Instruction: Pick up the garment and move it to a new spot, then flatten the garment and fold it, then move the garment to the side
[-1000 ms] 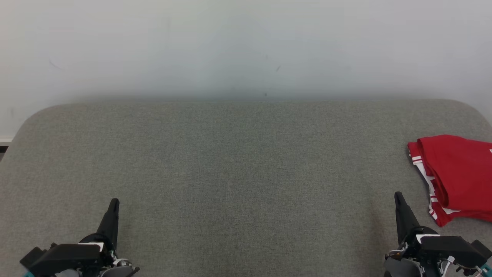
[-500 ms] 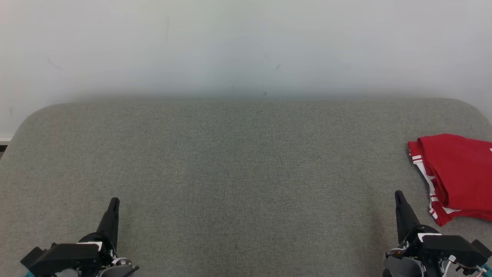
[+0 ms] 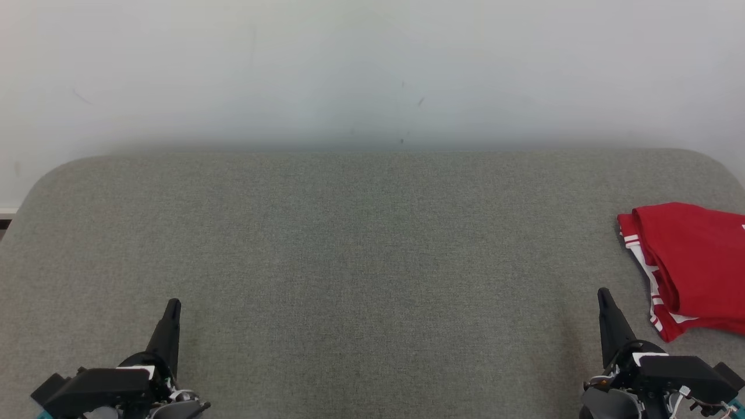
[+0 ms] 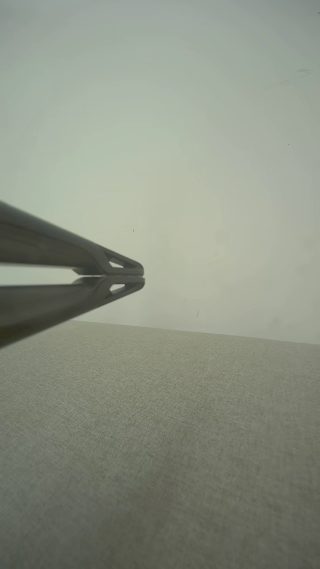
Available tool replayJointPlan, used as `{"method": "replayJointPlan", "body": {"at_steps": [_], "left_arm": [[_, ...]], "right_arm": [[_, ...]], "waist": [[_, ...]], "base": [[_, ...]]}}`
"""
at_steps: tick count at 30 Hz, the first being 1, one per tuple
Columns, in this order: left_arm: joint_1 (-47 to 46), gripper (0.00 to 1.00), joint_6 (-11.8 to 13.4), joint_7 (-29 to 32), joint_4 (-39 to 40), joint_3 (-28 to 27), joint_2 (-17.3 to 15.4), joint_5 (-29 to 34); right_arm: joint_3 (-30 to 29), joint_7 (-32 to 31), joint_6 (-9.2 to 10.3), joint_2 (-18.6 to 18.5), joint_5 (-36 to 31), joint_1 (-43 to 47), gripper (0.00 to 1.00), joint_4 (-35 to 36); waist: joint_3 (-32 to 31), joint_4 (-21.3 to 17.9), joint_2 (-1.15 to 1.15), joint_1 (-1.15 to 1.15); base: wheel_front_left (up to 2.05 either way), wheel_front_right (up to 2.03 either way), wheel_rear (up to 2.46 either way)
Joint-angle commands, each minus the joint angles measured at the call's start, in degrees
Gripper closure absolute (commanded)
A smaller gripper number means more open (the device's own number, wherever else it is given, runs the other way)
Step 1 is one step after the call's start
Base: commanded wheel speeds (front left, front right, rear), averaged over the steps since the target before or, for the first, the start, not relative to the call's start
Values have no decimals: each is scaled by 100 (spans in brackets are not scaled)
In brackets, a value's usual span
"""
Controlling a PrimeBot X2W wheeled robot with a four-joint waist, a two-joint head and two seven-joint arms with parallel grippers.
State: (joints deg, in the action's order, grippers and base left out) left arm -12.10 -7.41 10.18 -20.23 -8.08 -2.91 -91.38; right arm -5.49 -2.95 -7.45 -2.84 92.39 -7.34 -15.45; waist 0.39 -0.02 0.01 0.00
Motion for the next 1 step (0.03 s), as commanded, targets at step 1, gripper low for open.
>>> {"method": "replayJointPlan", "body": {"at_steps": [1], "left_arm": [[-76, 100, -14, 7, -19, -24, 9, -10]], "right_arm": [[-10, -6, -6, -7, 7, -59, 100, 31]], "waist": [[0, 0, -1, 0]], "base": [[0, 0, 0]]}}
